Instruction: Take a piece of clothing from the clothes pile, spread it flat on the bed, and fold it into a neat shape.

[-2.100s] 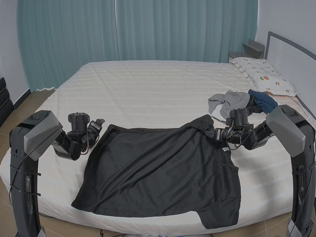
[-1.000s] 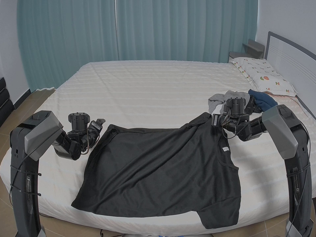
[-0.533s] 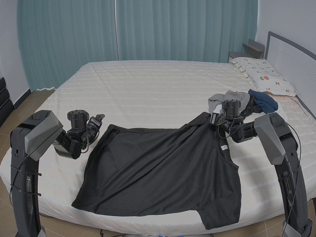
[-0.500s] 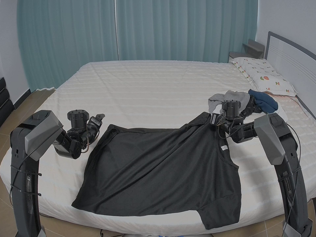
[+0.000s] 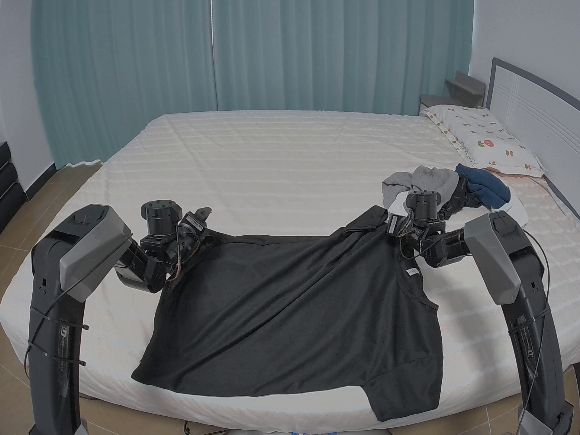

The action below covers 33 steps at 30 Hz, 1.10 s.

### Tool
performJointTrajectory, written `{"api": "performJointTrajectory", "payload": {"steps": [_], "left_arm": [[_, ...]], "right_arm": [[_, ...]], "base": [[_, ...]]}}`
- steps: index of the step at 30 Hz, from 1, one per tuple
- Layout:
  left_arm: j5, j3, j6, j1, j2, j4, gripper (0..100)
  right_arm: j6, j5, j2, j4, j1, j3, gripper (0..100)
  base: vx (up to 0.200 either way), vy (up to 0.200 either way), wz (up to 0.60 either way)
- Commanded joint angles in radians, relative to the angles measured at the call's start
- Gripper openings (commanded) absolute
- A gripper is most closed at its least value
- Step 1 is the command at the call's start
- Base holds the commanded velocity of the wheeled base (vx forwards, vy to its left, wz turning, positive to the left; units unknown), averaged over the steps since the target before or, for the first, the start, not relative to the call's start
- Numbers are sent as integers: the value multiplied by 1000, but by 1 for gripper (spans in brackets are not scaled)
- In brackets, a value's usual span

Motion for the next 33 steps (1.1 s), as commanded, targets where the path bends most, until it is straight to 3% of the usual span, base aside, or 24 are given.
{"api": "performJointTrajectory", "payload": {"steps": [1, 3, 5, 23, 33], "left_arm": [[41, 7, 5, -59, 5, -28, 100], [108, 16, 9, -100, 14, -79, 100], [125, 19, 12, -117, 16, -112, 100], [111, 21, 34, -117, 54, -118, 100], [117, -111, 84, 15, 123, -106, 100]], "right_arm": [[0, -5, -2, -3, 2, 8, 0], [1, -7, -8, -5, 5, 17, 0], [1, -7, -11, -5, 5, 24, 0], [1, -13, -8, -9, 7, 34, 0], [1, -14, -11, -11, 7, 32, 0]], "base": [[0, 0, 0], [0, 0, 0], [0, 0, 0], [0, 0, 0], [0, 0, 0]]}}
